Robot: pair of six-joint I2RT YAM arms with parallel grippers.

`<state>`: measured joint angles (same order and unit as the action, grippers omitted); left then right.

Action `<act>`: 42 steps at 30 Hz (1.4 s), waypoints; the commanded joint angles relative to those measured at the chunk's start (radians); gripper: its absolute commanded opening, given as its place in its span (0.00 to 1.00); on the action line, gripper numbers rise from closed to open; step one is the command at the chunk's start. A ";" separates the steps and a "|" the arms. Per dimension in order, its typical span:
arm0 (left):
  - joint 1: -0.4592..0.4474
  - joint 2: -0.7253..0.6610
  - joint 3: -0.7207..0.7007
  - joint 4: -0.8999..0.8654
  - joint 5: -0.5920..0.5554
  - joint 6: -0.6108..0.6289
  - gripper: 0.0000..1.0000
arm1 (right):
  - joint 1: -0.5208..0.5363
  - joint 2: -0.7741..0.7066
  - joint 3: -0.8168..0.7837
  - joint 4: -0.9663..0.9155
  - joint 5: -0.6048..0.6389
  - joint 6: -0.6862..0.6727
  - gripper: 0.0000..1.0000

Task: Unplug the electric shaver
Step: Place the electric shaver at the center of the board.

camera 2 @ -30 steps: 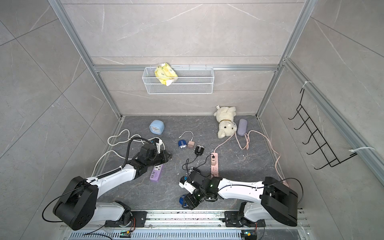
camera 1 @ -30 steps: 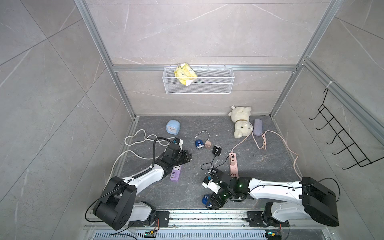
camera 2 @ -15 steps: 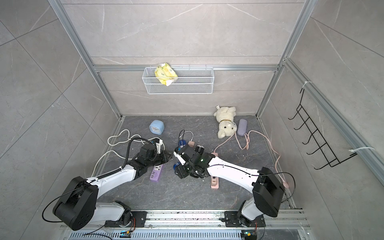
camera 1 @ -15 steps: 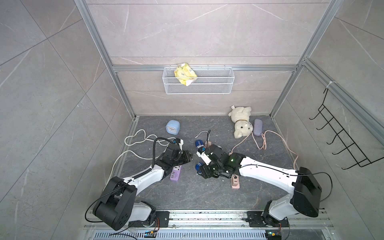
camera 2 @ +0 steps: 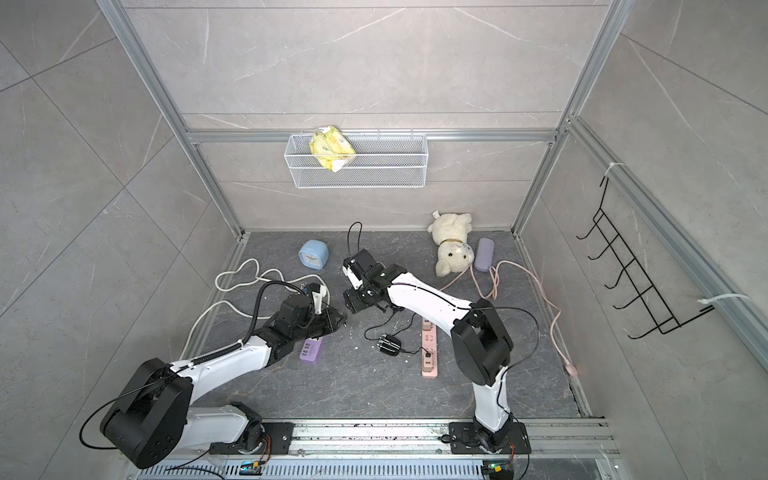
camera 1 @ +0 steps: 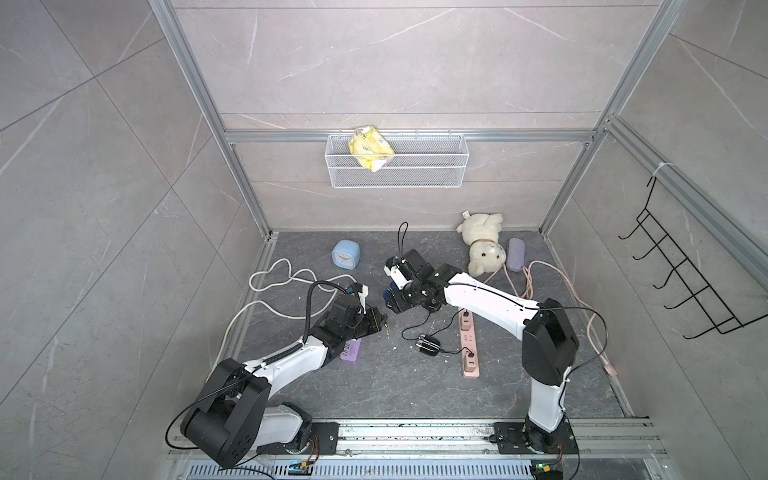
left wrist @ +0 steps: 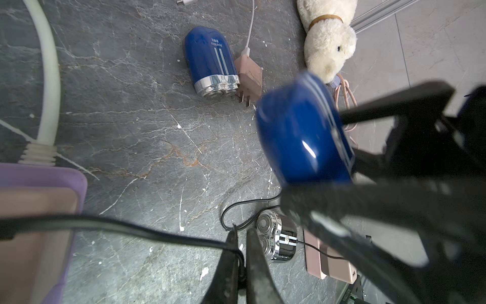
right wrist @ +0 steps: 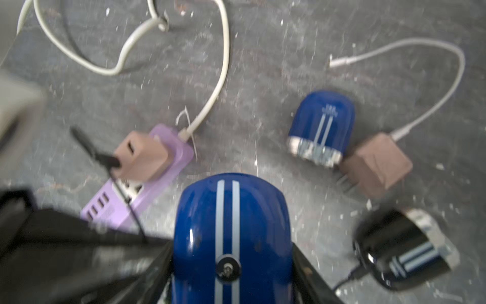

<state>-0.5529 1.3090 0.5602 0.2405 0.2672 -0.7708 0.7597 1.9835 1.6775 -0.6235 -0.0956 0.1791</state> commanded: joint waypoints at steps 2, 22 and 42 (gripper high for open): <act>-0.017 -0.026 -0.008 0.029 0.004 -0.015 0.00 | -0.011 0.138 0.192 -0.083 -0.025 -0.053 0.34; -0.040 -0.017 0.027 -0.020 -0.007 0.001 0.00 | -0.001 0.439 0.410 -0.210 -0.064 -0.047 0.37; -0.044 0.005 0.065 -0.056 -0.013 0.015 0.00 | 0.002 0.342 0.285 -0.146 -0.067 -0.025 0.80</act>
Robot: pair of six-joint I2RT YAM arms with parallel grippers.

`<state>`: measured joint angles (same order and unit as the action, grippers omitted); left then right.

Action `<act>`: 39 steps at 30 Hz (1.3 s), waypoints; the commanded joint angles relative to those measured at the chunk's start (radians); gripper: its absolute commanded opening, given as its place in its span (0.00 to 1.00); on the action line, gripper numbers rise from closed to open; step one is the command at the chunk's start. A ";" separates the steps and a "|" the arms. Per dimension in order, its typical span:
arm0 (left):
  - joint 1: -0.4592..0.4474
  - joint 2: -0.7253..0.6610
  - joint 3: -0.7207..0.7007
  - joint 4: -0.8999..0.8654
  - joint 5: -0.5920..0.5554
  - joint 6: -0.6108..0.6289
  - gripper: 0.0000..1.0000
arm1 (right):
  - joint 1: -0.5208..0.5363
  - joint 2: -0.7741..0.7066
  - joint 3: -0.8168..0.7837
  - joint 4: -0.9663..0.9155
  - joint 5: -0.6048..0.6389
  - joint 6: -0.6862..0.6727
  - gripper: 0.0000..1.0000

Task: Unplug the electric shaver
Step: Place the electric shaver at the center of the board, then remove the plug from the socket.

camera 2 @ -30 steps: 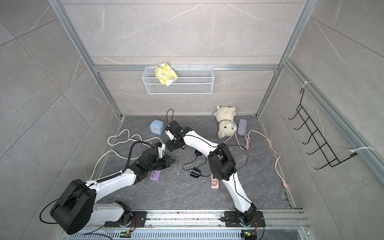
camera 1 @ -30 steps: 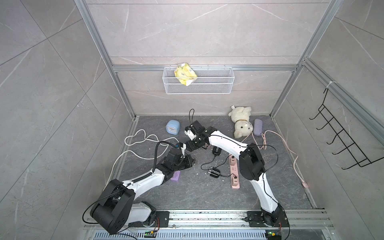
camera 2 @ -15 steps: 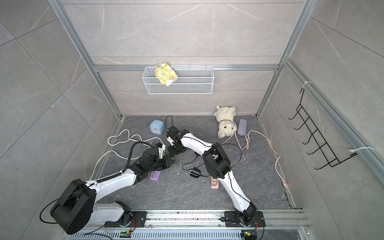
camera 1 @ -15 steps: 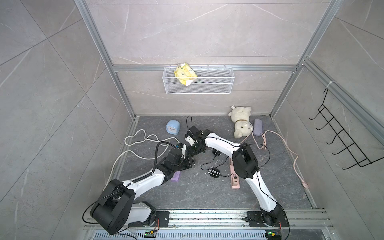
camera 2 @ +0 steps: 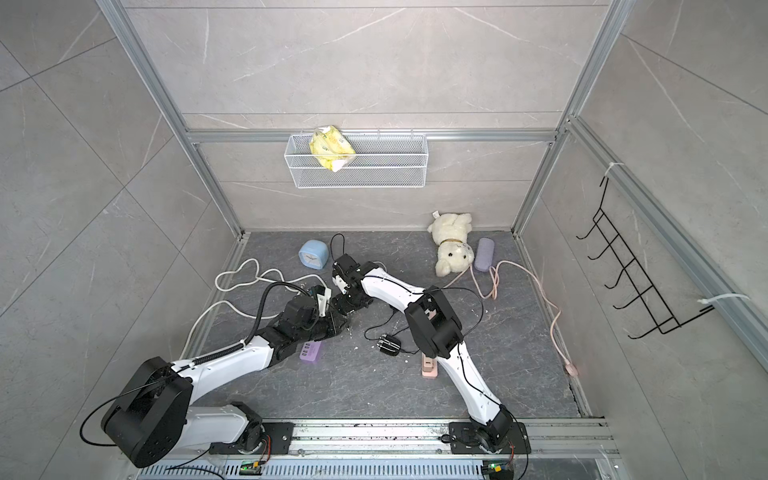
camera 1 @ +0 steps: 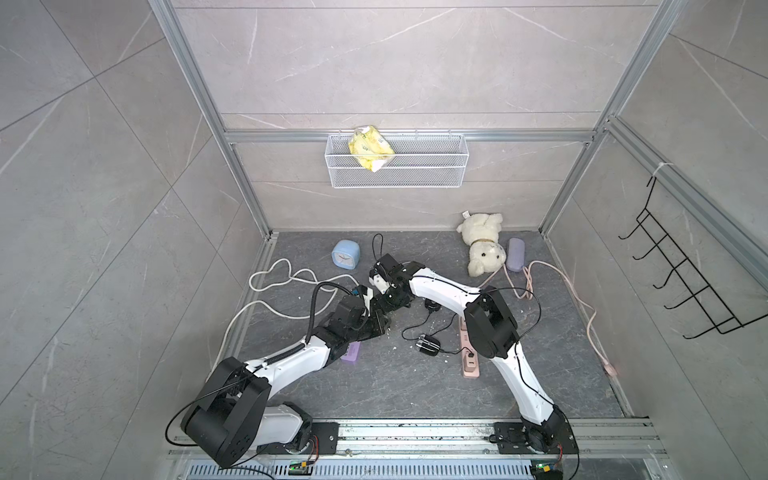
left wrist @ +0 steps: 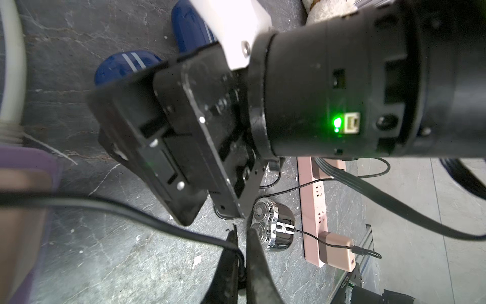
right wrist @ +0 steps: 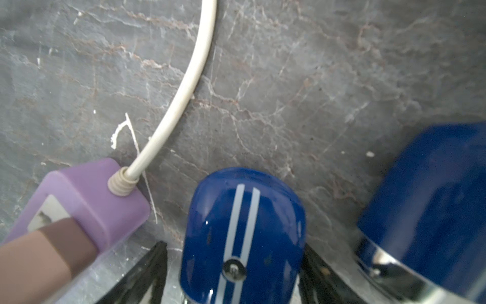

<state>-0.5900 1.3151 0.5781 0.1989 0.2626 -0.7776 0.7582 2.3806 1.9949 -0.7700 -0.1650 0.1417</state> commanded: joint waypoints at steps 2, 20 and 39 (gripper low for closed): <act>-0.009 -0.004 0.056 -0.030 -0.013 0.027 0.04 | 0.003 -0.091 -0.048 0.014 0.021 0.012 0.81; -0.111 -0.055 0.131 -0.289 -0.129 0.078 0.68 | -0.020 -0.383 -0.321 0.066 0.205 -0.017 0.84; -0.122 -0.296 0.092 -0.568 -0.218 0.051 0.99 | -0.026 -0.500 -0.477 0.193 0.081 -0.041 0.84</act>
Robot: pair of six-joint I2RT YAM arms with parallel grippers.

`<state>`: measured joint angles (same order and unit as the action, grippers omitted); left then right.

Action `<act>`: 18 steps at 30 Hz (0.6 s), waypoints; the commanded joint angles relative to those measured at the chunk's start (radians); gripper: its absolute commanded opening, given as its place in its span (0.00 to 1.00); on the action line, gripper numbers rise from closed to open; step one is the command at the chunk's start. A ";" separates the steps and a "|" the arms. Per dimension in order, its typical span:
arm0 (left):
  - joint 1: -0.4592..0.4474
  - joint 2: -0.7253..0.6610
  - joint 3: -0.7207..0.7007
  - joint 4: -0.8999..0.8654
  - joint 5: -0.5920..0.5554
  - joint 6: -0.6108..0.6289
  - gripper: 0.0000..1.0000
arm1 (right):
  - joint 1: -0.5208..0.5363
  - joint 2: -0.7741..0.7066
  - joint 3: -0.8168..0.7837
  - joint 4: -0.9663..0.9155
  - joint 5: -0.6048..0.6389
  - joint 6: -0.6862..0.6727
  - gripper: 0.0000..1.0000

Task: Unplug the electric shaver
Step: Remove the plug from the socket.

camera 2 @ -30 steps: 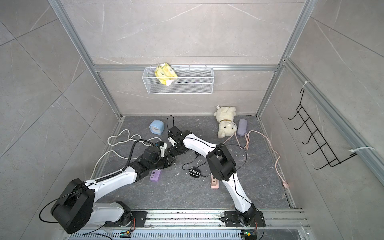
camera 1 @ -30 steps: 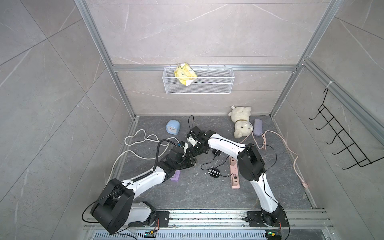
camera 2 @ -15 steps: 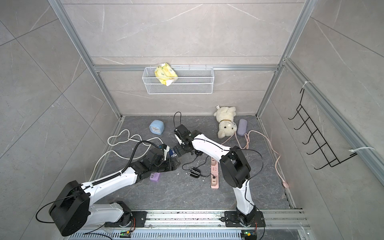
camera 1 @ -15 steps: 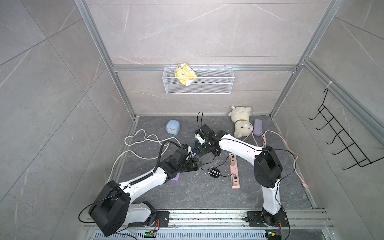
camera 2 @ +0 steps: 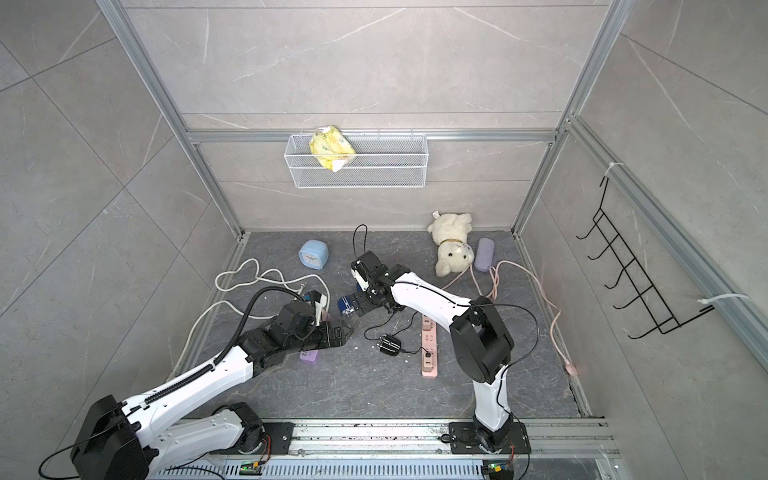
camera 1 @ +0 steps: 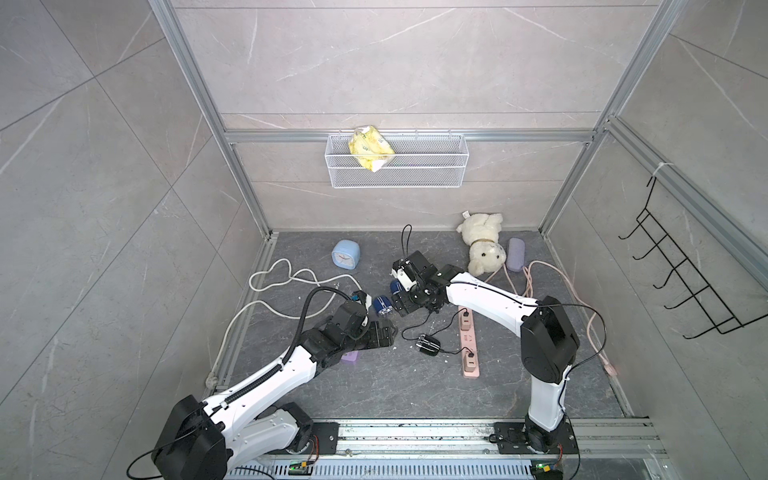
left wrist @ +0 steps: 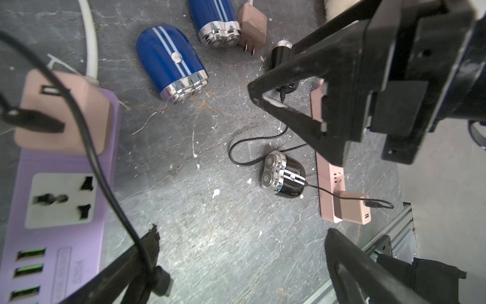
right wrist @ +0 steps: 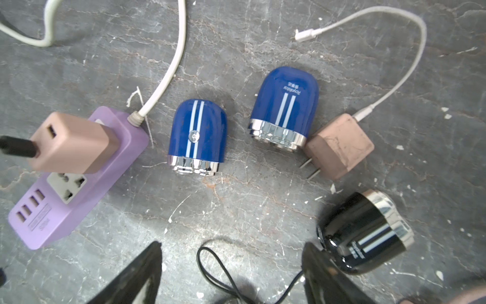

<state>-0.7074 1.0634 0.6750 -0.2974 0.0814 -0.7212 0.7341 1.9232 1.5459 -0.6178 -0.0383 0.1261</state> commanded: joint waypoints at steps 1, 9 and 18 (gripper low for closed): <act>-0.004 -0.063 -0.011 -0.080 -0.058 -0.011 0.99 | -0.002 -0.051 -0.044 0.062 -0.067 -0.029 0.84; -0.003 -0.245 -0.151 -0.052 -0.279 -0.086 0.99 | 0.010 -0.079 -0.140 0.262 -0.259 -0.090 0.82; 0.000 -0.338 -0.226 -0.066 -0.318 -0.133 0.99 | 0.127 0.005 -0.050 0.316 -0.294 -0.207 0.81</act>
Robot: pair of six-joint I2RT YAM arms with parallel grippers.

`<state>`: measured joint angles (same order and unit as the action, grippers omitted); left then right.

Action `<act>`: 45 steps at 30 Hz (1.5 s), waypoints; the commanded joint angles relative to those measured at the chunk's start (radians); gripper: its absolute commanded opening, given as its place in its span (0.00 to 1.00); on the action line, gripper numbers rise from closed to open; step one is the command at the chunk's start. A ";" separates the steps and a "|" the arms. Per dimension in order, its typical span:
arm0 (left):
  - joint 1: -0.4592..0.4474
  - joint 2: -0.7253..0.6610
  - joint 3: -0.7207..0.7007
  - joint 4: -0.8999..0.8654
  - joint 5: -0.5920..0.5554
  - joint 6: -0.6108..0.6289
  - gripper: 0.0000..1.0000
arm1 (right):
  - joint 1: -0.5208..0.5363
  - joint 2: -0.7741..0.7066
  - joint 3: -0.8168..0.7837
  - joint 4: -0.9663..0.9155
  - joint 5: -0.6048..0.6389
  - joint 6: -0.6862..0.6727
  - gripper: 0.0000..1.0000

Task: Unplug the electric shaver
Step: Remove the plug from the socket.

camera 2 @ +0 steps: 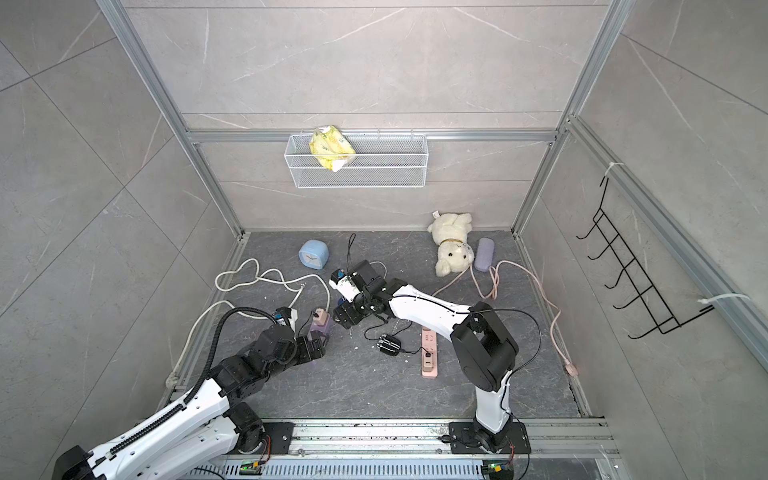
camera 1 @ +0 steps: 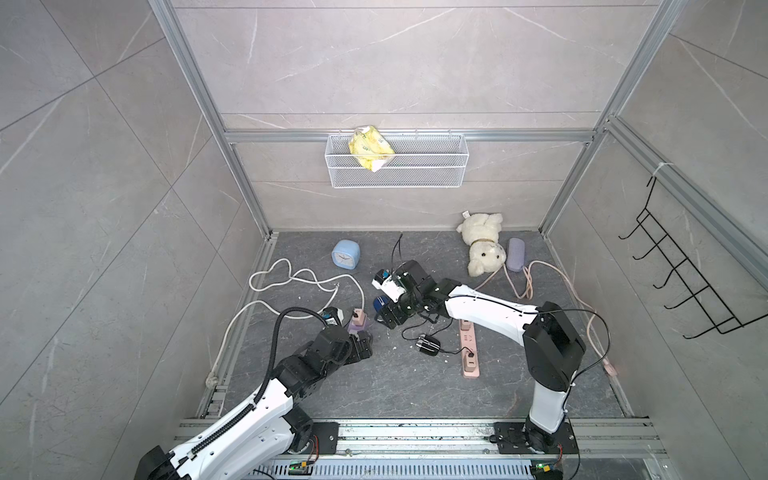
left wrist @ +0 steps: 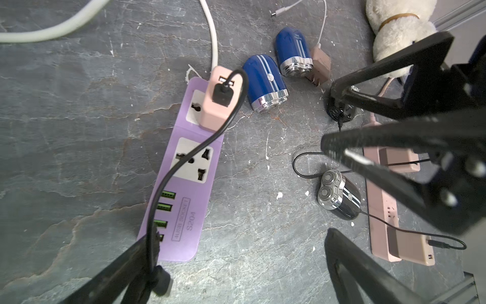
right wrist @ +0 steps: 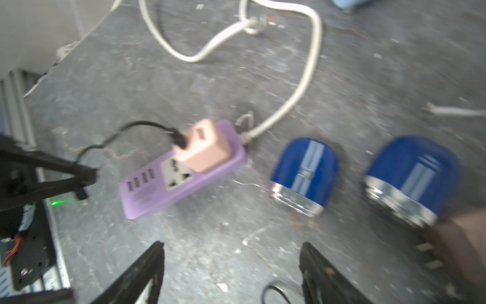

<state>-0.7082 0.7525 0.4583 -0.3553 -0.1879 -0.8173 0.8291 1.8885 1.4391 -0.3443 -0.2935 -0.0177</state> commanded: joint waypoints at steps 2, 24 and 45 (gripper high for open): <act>0.003 -0.052 -0.036 -0.007 -0.055 -0.053 0.99 | 0.048 0.081 0.099 0.031 -0.047 -0.084 0.81; 0.017 -0.023 -0.101 0.206 0.046 -0.017 0.72 | 0.069 0.261 0.218 0.018 -0.107 -0.179 0.75; 0.018 0.103 -0.045 0.238 0.135 0.006 0.85 | 0.068 0.305 0.191 0.155 -0.079 -0.225 0.45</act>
<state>-0.6949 0.8482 0.3714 -0.1493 -0.0792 -0.8284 0.8917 2.1853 1.6436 -0.2401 -0.3832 -0.2398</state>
